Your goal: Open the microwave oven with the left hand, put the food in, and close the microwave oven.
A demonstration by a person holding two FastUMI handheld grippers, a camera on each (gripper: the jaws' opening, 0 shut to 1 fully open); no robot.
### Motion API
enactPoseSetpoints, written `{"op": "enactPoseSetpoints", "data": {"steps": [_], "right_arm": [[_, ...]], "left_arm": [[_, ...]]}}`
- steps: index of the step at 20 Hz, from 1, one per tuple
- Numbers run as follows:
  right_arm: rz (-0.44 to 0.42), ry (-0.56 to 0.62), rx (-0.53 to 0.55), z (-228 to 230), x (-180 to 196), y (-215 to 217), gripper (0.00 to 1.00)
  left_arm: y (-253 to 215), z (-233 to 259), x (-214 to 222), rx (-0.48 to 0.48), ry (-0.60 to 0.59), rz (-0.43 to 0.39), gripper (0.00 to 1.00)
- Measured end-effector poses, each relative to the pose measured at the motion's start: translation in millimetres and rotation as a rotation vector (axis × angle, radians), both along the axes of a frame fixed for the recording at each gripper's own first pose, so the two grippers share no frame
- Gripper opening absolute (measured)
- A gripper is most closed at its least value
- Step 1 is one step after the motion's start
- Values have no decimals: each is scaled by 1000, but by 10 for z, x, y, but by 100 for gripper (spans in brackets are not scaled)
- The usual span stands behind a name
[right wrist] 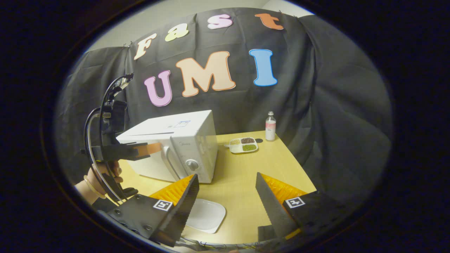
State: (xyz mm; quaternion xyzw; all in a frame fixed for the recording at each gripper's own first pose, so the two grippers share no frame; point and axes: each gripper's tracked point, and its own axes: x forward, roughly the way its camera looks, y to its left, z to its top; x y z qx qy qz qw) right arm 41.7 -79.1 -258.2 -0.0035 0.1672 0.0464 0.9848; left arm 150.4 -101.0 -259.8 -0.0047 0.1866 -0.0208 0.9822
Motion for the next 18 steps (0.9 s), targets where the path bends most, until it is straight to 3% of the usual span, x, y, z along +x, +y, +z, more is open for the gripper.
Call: {"op": "enactPoseSetpoints", "data": {"steps": [1, 2, 3, 6, 7, 8, 18], "right_arm": [[1, 3, 2, -7, 9, 3, 100], [1, 6, 3, -16, 17, 3, 92], [1, 8, 4, -19, 30, 6, 100], [4, 15, 4, -40, 35, 16, 100], [5, 18, 2, -41, 29, 18, 92], [5, 21, 0, -59, 36, 22, 100], [-9, 1, 0, -2, -7, 1, 100]], "left_arm": [[4, -7, 0, -2, 2, -1, 0], [5, -6, -1, -3, 1, -2, 1], [9, -8, 5, -2, 0, -4, 1], [14, -17, 7, -1, 6, -4, 0], [16, -15, 10, -2, 5, -4, 1], [13, -21, 11, -3, 5, -4, 1], [22, -24, 19, -28, -4, -10, 0]]}}
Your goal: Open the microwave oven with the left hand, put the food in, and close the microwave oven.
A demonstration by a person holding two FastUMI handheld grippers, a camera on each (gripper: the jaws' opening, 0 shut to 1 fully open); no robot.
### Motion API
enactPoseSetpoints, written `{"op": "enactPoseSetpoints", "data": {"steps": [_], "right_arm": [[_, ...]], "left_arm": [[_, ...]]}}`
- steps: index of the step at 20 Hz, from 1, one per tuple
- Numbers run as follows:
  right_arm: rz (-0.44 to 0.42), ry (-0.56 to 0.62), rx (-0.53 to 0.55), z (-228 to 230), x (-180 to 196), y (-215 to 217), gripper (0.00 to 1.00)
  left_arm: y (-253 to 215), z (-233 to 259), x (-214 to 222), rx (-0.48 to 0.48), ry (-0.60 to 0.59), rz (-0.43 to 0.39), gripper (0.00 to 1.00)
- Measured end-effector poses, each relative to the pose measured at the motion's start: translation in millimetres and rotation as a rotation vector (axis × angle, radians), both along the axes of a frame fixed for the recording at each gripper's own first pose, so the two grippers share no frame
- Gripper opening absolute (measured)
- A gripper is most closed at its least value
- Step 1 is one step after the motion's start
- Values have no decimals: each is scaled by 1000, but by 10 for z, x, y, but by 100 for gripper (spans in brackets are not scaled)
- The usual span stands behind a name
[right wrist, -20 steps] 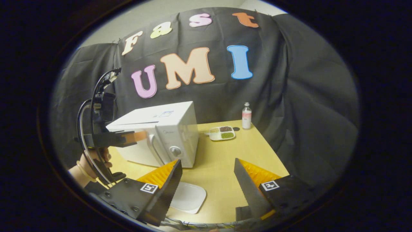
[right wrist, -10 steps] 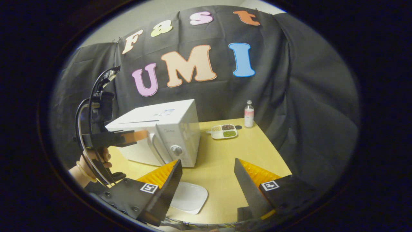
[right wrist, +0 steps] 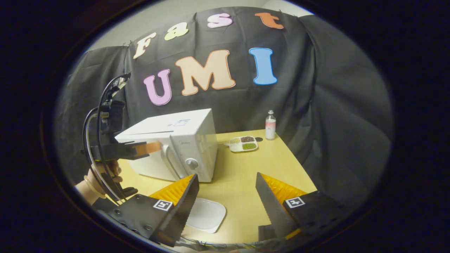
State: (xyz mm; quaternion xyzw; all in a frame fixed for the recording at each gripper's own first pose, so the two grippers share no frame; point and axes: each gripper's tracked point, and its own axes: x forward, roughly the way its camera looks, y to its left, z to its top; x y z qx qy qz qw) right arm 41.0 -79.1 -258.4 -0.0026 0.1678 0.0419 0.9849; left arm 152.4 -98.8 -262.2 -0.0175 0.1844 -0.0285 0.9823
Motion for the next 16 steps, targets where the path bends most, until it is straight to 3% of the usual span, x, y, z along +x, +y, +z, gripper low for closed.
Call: {"op": "enactPoseSetpoints", "data": {"steps": [5, 6, 8, 16], "right_arm": [[-3, -10, -8, 36, -45, -17, 100], [-4, -12, -9, 32, -49, -22, 100], [-7, -7, -12, 18, -88, -41, 100], [-22, -11, -21, 42, -121, -111, 100]], "left_arm": [[5, 13, 31, -7, -19, 5, 0], [75, 33, 88, 10, -32, 39, 1], [35, -68, 77, -45, 2, 50, 1], [63, -105, 59, -61, 17, 59, 0]]}}
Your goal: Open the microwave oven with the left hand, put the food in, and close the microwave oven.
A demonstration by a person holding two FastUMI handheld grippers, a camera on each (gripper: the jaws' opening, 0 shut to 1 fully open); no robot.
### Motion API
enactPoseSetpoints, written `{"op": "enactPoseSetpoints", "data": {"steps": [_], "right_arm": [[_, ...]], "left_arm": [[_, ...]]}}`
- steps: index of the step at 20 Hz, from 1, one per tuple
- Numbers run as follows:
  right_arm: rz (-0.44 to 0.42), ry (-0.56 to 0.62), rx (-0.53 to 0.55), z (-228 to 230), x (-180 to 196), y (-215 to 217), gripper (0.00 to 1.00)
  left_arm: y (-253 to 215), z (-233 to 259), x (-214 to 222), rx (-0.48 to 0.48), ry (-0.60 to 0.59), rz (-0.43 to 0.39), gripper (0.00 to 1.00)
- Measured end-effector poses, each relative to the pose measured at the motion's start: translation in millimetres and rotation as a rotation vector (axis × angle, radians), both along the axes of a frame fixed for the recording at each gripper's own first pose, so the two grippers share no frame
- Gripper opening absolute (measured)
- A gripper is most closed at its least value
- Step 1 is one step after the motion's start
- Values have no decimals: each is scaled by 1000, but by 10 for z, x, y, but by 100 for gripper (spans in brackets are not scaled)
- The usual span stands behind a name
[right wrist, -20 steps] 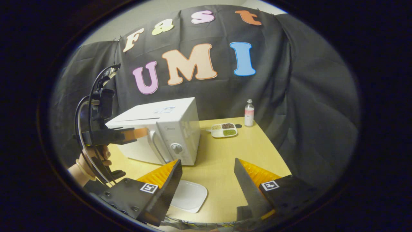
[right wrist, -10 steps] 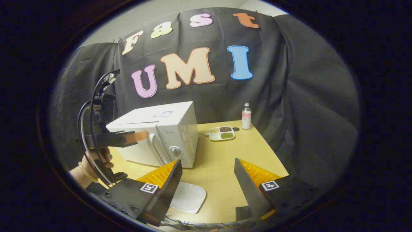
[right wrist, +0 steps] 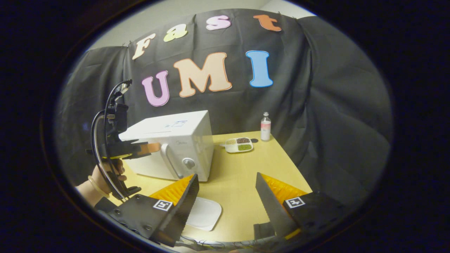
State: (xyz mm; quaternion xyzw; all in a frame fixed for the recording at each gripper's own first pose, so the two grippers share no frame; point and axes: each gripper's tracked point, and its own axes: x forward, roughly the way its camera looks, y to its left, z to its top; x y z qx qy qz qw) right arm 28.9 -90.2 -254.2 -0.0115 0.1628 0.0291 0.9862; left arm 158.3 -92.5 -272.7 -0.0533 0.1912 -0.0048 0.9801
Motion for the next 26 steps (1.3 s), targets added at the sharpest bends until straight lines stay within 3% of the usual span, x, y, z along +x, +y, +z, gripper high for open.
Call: {"op": "enactPoseSetpoints", "data": {"steps": [3, 4, 7, 9, 12, 13, 14, 15, 20, 26], "right_arm": [[-3, -1, 1, 7, -7, 12, 100], [-3, 0, 2, 2, -2, 16, 92], [-3, 3, 3, 1, 6, 61, 92], [4, 1, 5, 4, 23, 121, 92], [17, 11, 21, -37, 67, 229, 92], [24, 18, 27, -63, 86, 270, 92], [32, 21, 33, -71, 99, 311, 99], [40, 20, 38, -68, 113, 354, 99], [68, 8, 43, -42, 160, 500, 100], [93, 1, 52, -30, 195, 591, 100]], "left_arm": [[27, 13, -9, 23, 8, 5, 1], [43, 47, -17, 39, 2, 7, 1], [14, 245, -100, 58, -36, -18, 1], [41, 421, -227, 77, -71, -27, 8], [167, 693, -504, 140, -136, -24, 29], [227, 745, -614, 158, -145, -15, 31], [268, 779, -735, 169, -149, -15, 38], [310, 805, -840, 177, -150, -13, 36], [516, 834, -1272, 208, -121, 57, 98], [604, 851, -1345, 210, -119, 131, 98]]}}
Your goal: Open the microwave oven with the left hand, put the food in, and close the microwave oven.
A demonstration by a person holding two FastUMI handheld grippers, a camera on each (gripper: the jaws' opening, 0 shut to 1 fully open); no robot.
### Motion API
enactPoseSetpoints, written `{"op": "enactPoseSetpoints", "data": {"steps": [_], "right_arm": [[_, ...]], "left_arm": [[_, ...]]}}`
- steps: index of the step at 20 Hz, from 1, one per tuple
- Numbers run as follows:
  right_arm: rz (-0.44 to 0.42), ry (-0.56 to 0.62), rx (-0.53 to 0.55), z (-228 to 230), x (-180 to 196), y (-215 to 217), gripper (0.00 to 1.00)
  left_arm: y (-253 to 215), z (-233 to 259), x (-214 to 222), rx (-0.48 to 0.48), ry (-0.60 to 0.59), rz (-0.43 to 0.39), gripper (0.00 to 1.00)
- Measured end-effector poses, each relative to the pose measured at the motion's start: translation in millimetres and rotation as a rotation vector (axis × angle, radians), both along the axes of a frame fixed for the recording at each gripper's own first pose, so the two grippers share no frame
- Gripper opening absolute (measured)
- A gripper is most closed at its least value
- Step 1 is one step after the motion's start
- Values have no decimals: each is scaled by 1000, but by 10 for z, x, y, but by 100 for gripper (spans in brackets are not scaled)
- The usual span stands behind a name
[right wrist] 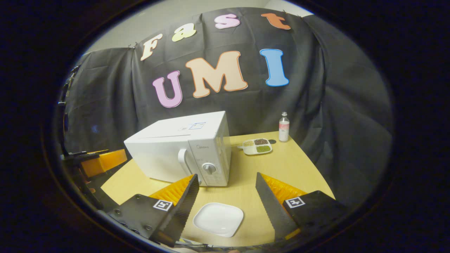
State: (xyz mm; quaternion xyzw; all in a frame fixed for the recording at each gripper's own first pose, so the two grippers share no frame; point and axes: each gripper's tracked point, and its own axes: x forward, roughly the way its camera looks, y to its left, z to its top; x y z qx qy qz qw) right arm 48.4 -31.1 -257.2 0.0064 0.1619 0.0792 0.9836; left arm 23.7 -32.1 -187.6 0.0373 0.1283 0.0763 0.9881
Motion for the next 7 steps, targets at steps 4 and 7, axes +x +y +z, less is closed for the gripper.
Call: {"op": "enactPoseSetpoints", "data": {"steps": [4, 7], "right_arm": [[-2, 5, 5, -21, 31, -7, 92], [-7, 5, 5, -13, 45, -27, 92]], "left_arm": [[10, 66, 21, 33, -11, -11, 98], [11, 79, 35, 47, -12, -13, 98]]}}
